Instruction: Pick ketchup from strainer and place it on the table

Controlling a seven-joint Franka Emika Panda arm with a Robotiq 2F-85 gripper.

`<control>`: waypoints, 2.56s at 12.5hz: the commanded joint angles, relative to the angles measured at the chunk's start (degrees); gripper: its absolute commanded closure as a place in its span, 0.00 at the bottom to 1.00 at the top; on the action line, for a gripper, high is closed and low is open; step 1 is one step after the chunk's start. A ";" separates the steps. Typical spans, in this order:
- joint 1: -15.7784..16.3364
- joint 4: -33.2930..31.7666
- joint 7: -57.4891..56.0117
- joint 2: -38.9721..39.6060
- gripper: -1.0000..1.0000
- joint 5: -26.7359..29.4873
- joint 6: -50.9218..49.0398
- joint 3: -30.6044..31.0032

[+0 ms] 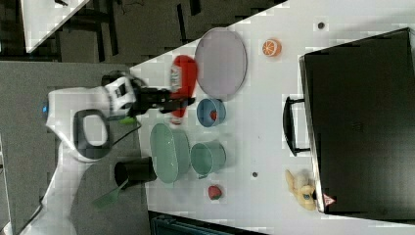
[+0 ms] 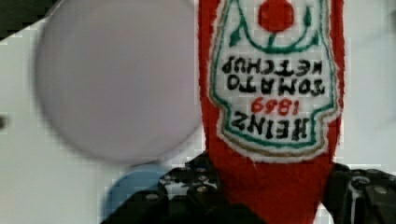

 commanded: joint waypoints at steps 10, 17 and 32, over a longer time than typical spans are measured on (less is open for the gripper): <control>-3.80 -20.96 -13.99 -0.50 0.40 0.25 15.88 -2.07; -4.24 -22.08 -14.01 4.37 0.00 0.25 20.55 -2.10; -3.91 13.69 -0.33 -9.01 0.00 13.60 -20.59 -1.17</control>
